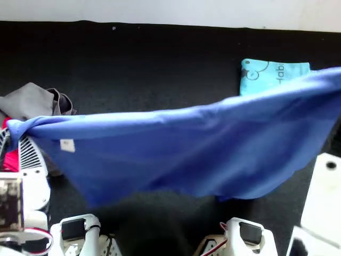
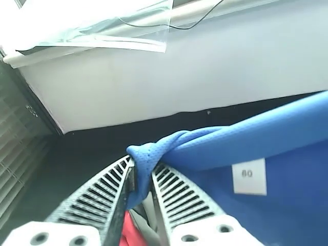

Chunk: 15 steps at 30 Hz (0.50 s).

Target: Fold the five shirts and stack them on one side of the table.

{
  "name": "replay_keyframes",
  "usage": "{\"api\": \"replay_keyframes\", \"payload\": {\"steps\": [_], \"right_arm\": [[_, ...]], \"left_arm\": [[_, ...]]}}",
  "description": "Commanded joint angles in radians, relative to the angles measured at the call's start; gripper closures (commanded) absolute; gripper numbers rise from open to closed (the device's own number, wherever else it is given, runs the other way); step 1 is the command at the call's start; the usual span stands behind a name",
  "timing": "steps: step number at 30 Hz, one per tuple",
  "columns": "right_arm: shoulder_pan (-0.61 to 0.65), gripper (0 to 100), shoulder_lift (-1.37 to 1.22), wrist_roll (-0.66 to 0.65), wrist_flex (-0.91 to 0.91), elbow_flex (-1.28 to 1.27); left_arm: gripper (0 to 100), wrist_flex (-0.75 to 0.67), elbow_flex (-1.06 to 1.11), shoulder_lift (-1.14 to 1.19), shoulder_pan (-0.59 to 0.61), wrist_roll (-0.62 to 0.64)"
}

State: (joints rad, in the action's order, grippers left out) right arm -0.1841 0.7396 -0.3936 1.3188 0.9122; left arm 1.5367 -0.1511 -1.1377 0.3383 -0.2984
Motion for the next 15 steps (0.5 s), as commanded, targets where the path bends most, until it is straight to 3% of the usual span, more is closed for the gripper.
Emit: {"api": "replay_keyframes", "payload": {"steps": [1,15], "right_arm": [[-0.010,99.3,0.010,-0.006,-0.036,0.010],[-0.010,99.3,0.018,-0.009,-0.027,0.019]], "left_arm": [[99,-0.038,0.012,0.001,0.016,0.002],[99,0.011,-0.067,-0.010,0.016,0.002]]}}
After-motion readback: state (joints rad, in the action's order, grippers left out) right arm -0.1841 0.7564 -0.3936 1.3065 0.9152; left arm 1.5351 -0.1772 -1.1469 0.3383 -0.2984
